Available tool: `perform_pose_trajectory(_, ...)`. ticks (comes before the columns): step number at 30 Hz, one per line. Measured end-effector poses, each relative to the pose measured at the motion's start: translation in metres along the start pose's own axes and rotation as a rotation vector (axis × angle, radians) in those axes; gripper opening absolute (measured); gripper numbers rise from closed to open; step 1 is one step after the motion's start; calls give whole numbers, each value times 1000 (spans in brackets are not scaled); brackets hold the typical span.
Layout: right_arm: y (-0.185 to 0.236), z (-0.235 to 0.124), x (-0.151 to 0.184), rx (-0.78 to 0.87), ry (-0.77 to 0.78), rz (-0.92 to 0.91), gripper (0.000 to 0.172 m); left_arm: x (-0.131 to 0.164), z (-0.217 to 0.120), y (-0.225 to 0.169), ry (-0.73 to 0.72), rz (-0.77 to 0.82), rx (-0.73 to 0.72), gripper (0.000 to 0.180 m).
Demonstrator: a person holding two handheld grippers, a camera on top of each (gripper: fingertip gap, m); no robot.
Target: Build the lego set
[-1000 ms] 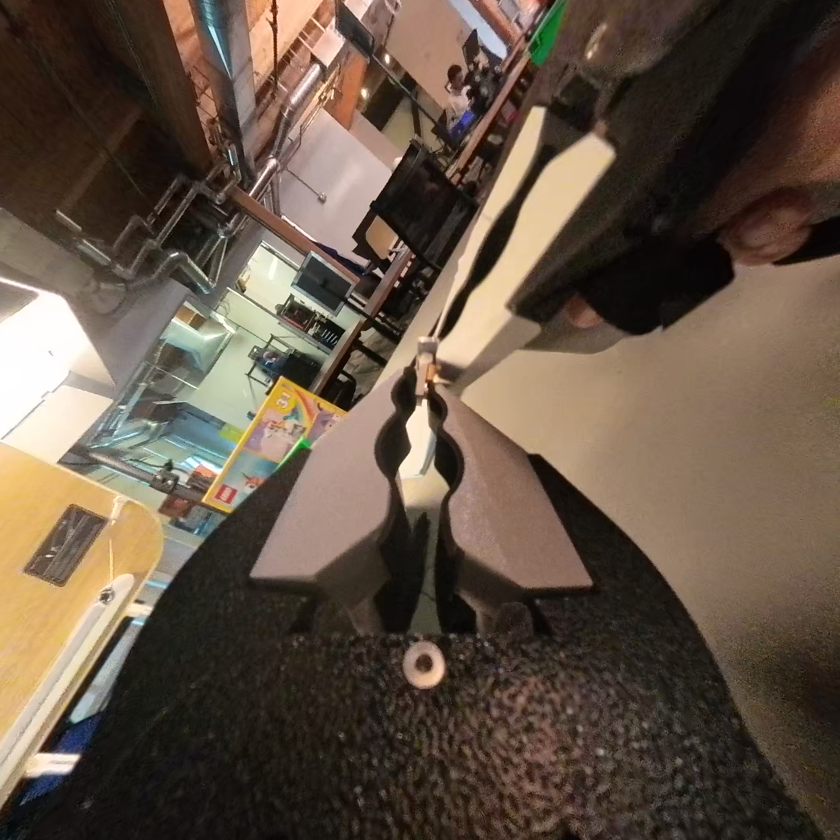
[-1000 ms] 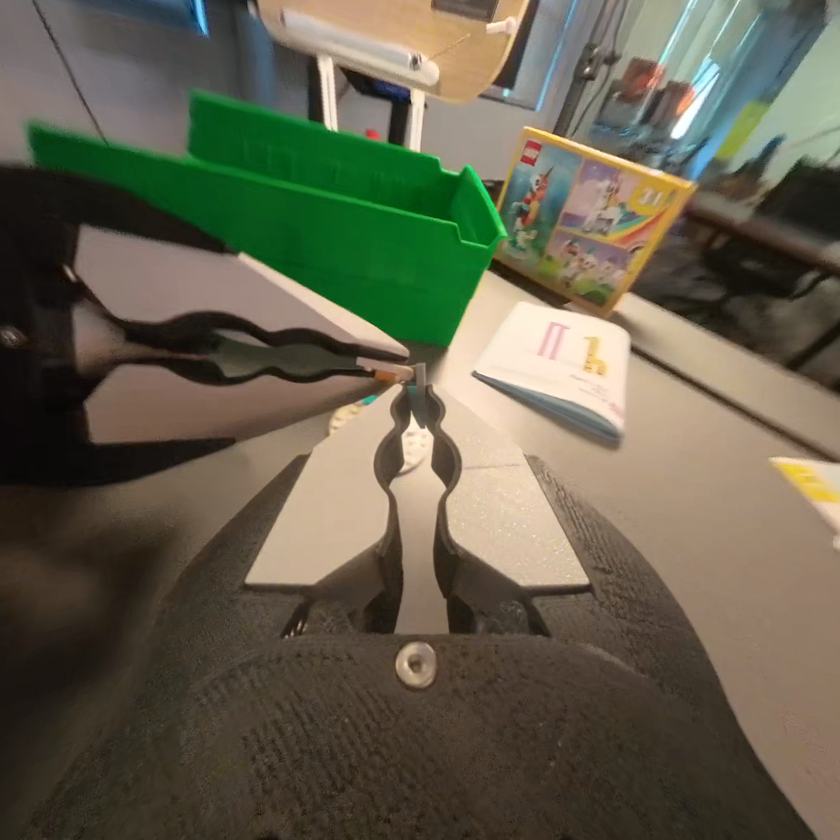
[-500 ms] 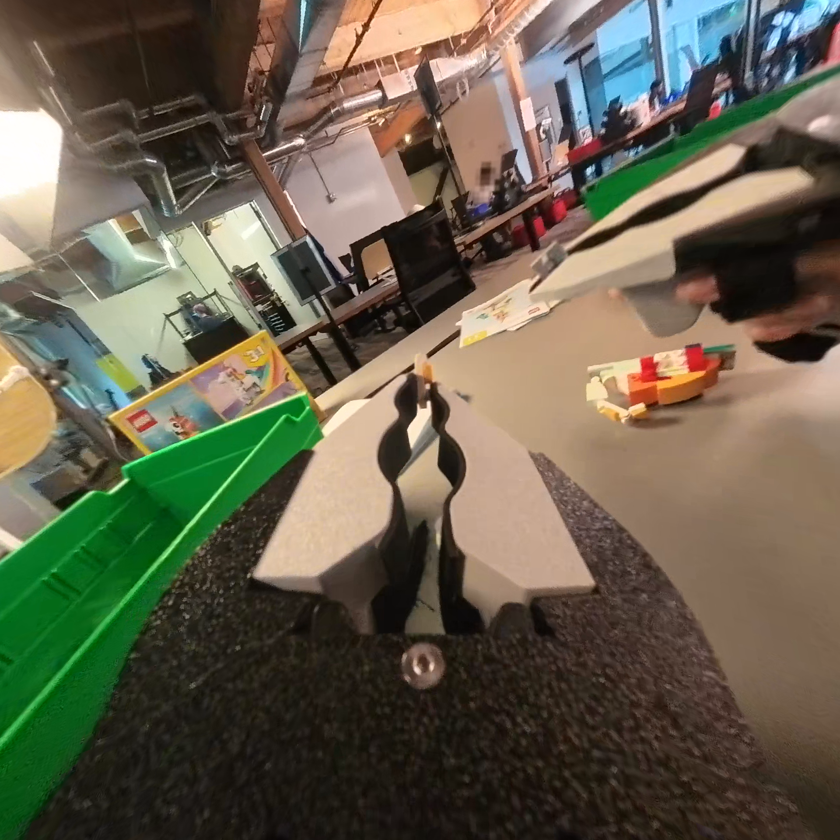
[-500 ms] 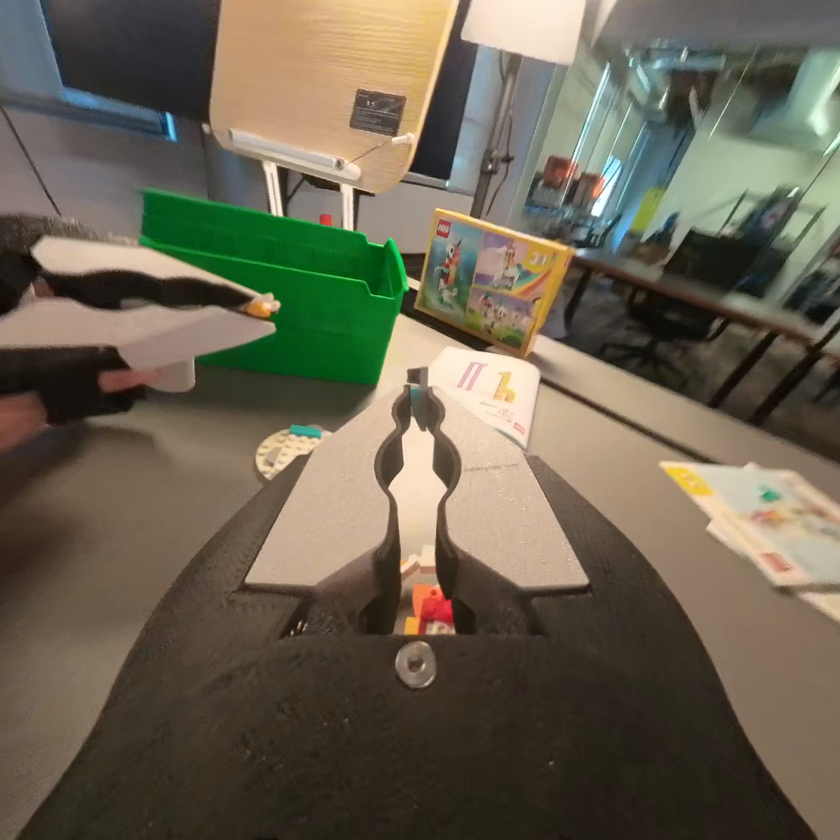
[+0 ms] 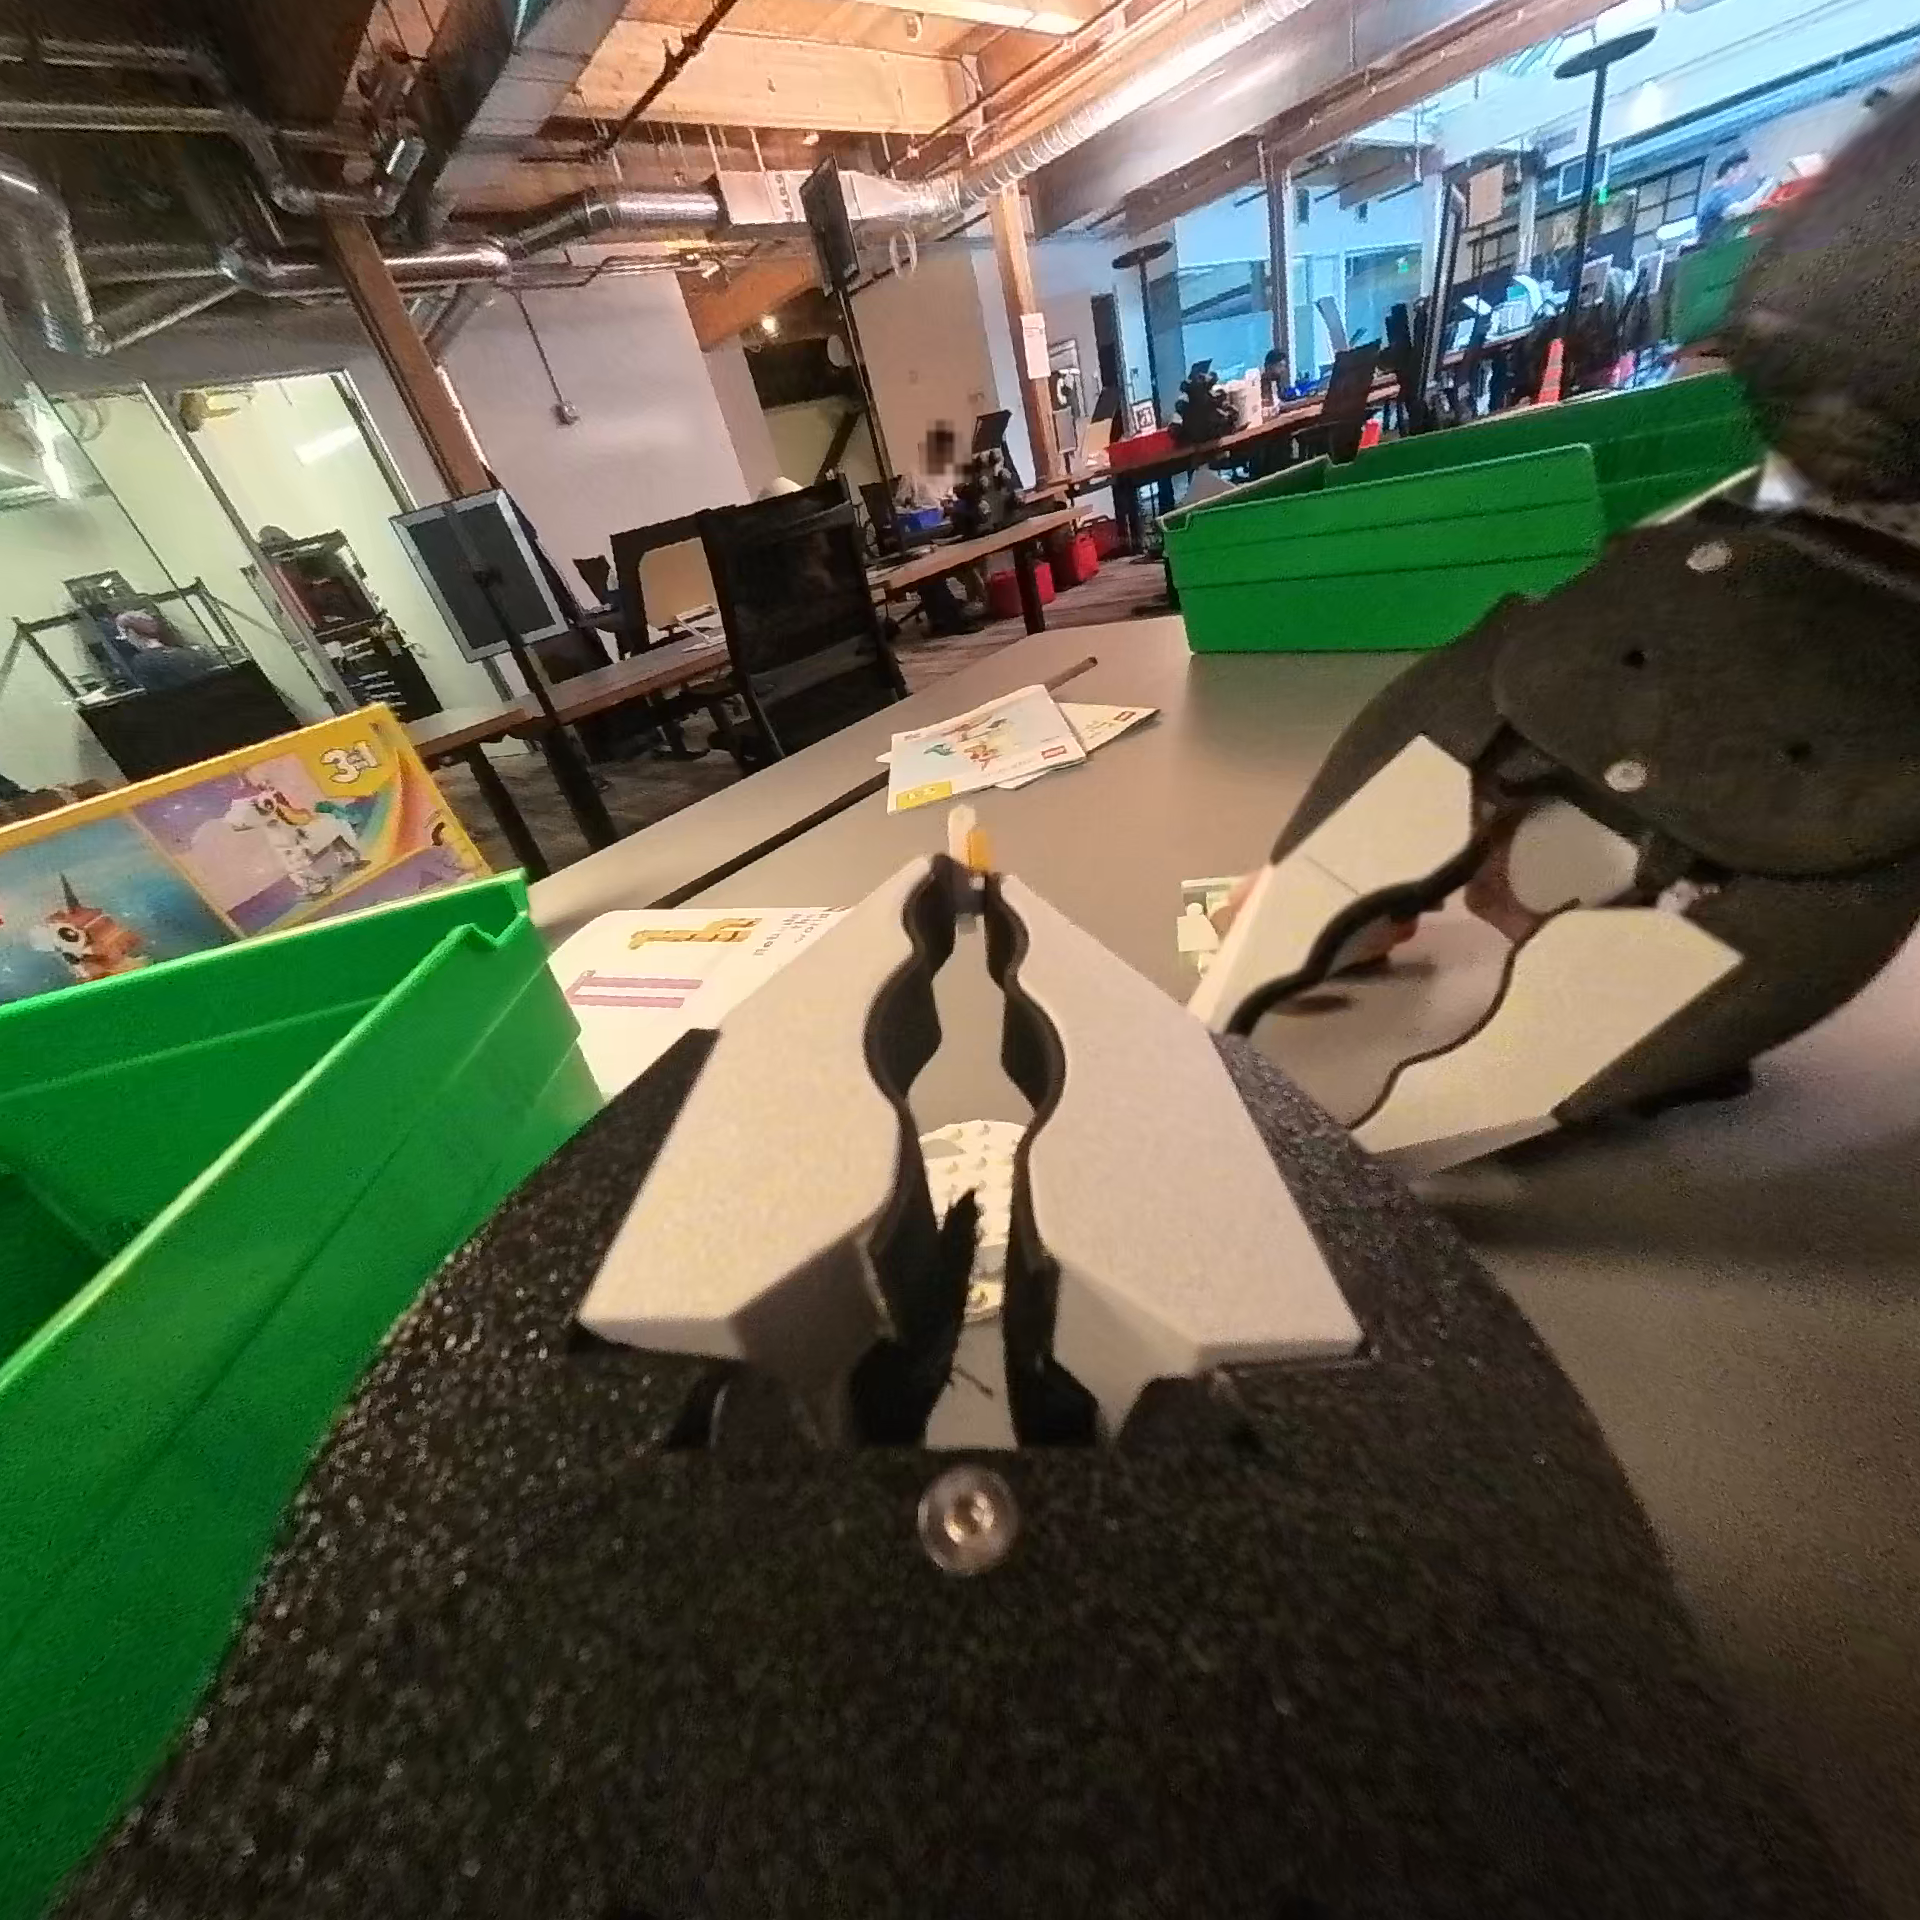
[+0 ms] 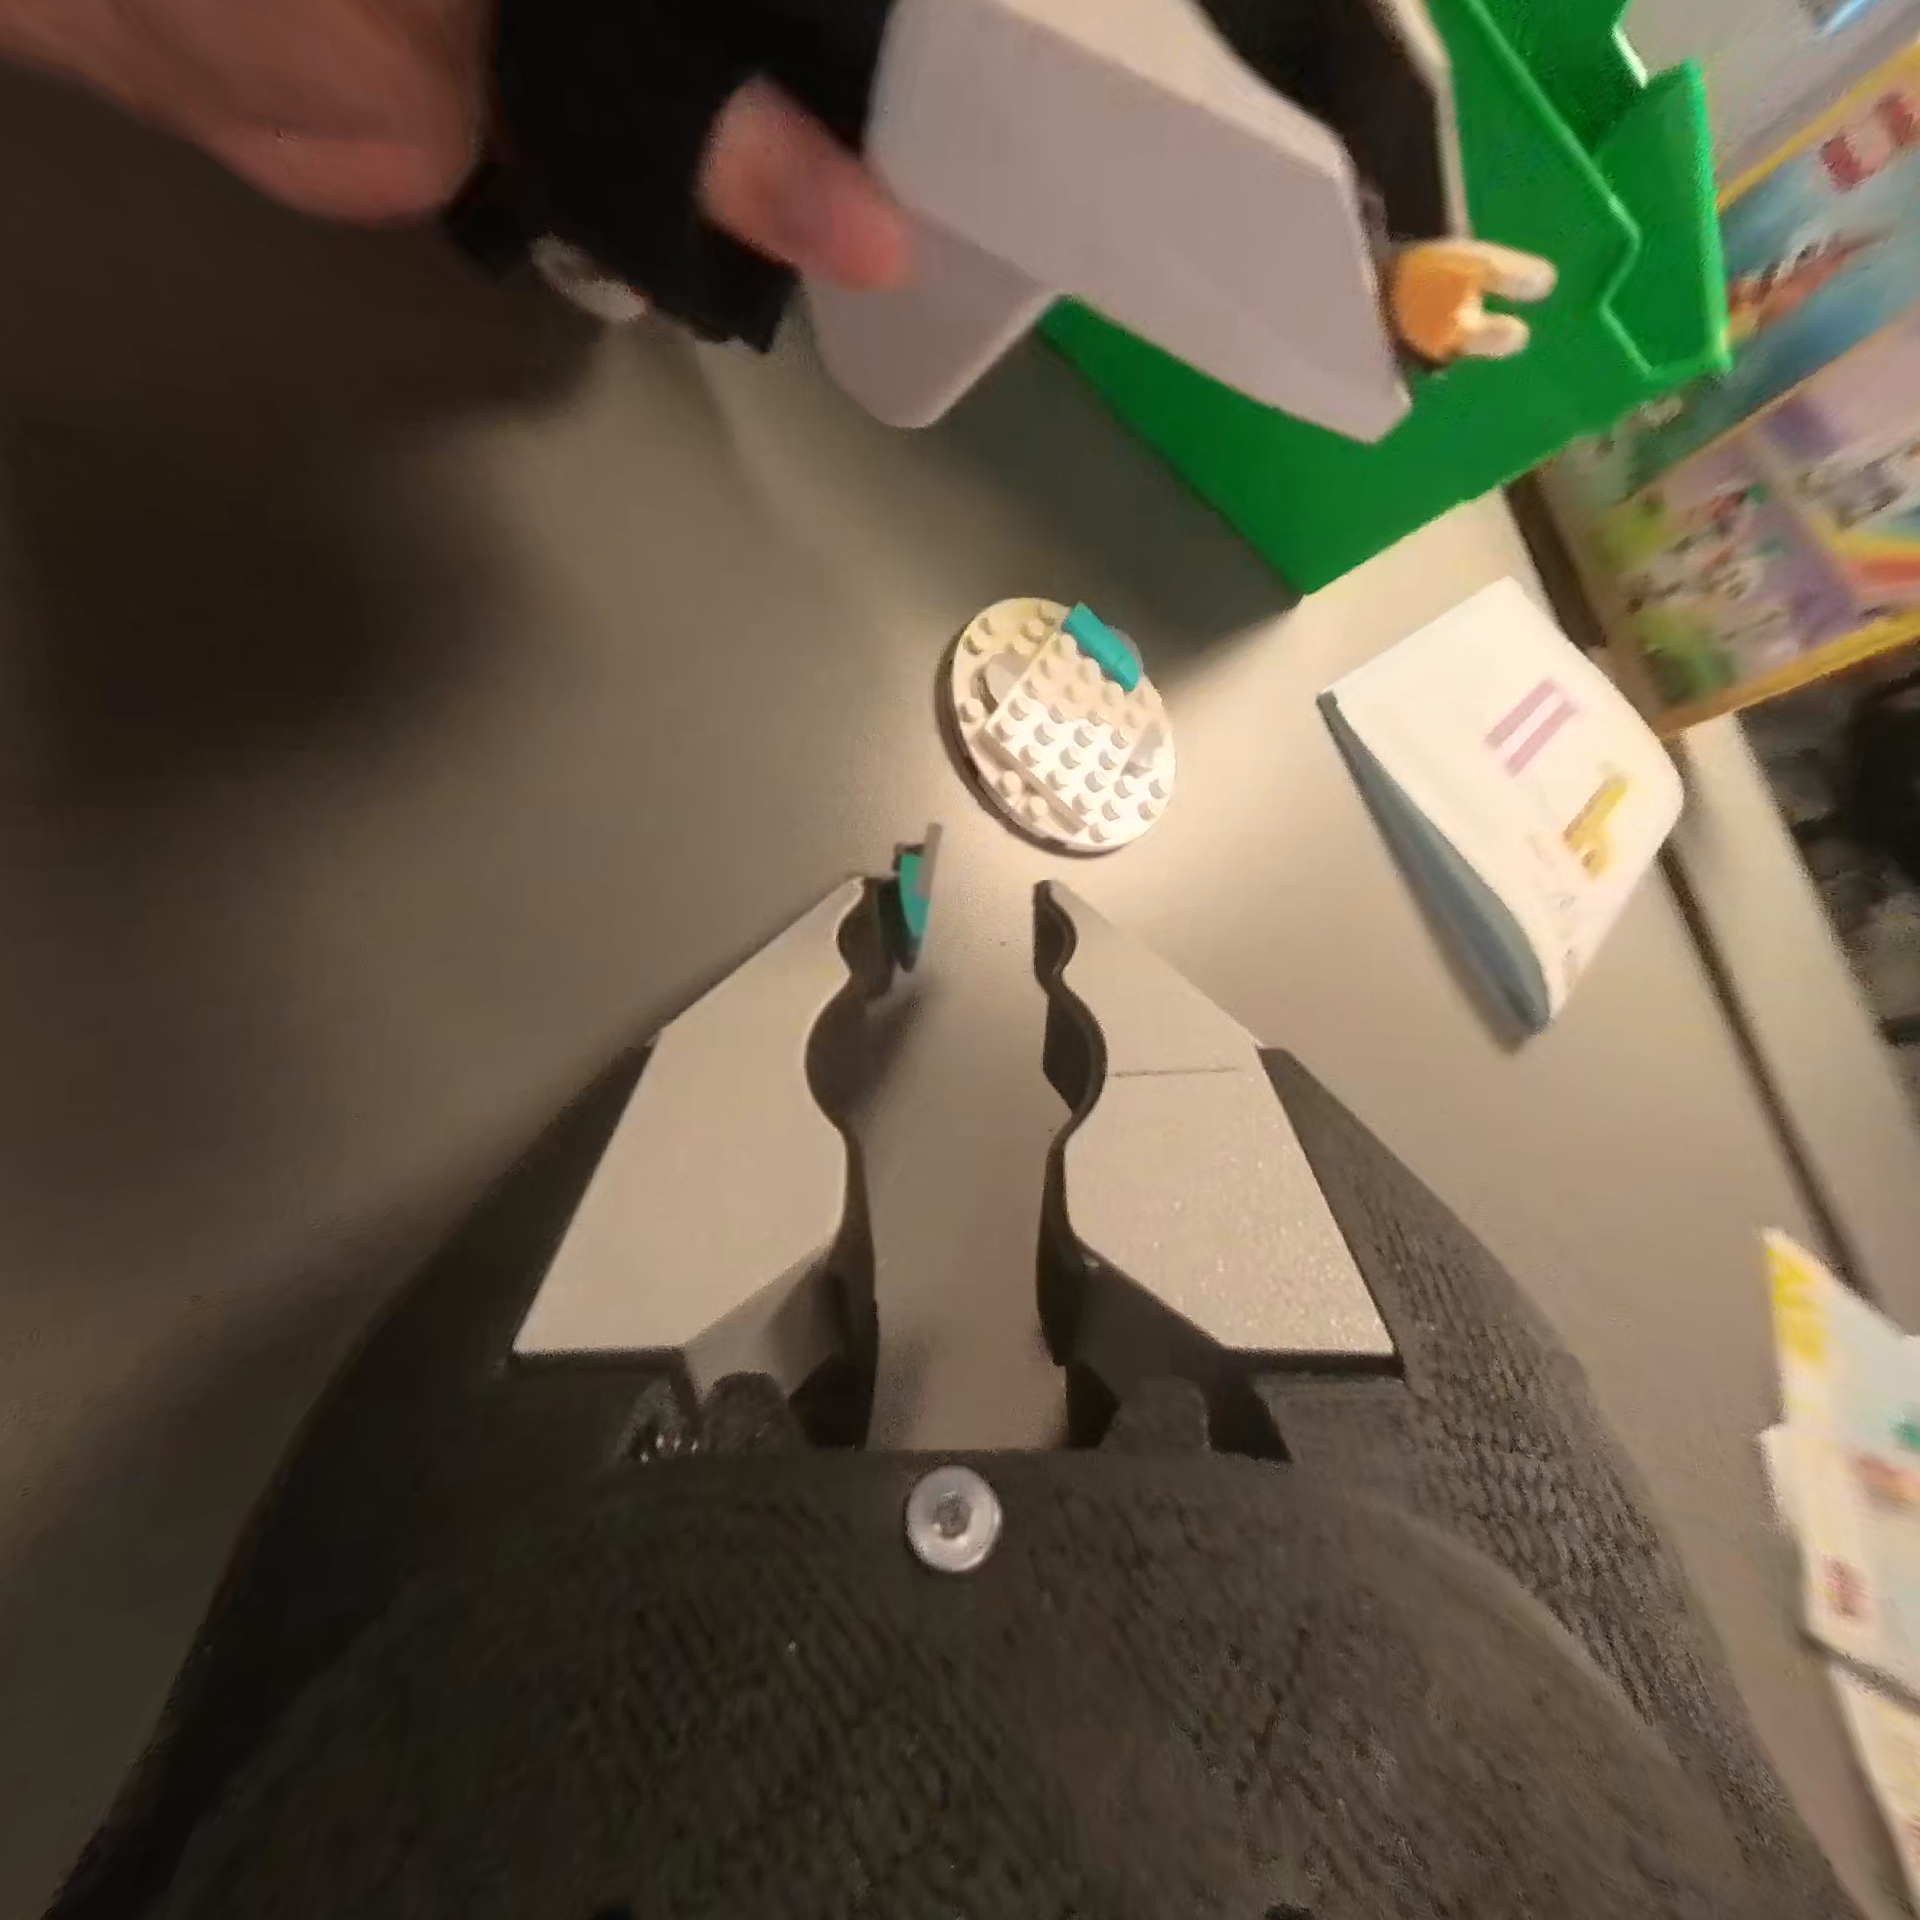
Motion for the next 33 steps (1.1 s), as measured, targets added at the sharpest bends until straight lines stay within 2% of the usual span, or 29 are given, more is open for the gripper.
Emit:
perform_pose_trajectory(2, -4, -1, 0, -16, -8, 86, 38, 1, 1, -2, 12, 19, 5, 1)
perform_pose_trajectory(5, -13, -6, -6, -15, -74, 217, 40, 2, 2, -5, 25, 41, 11, 2)
perform_pose_trajectory(7, -20, -12, -14, -22, -149, 328, 38, 2, 3, -6, 30, 53, 15, 2)
perform_pose_trajectory(10, -32, -25, -31, -95, -347, 570, 32, 1, 4, -11, 25, 82, 39, 1)
perform_pose_trajectory(13, -39, -35, -40, -268, -506, 852, 18, -2, 5, -20, -6, 102, 95, 1)
perform_pose_trajectory(15, -42, -37, -39, -357, -533, 957, 18, -3, 6, -25, -13, 121, 119, 1)
perform_pose_trajectory(21, -43, -36, -36, -353, -523, 977, 11, -4, 6, -29, -9, 174, 126, 2)
perform_pose_trajectory(26, -42, -33, -36, -311, -494, 956, 23, -4, 7, -33, -1, 219, 124, 1)
perform_pose_trajectory(28, -40, -33, -37, -318, -494, 949, 14, -3, 8, -33, 17, 242, 109, 1)
perform_pose_trajectory(31, -41, -34, -37, -325, -499, 955, 13, -4, 8, -33, 9, 266, 91, 2)
perform_pose_trajectory(33, -43, -34, -36, -317, -509, 975, 6, -6, 8, -32, 9, 345, 35, 4)
Point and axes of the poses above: each gripper's, where its closed fingertips meet, z out along the fingers, x out of its underside, y = z × x across the jaws, the point moved 5 cm from there along -z, back along the fingers, and after that the axes turned 7 degrees about x, right-handed, at the moved point
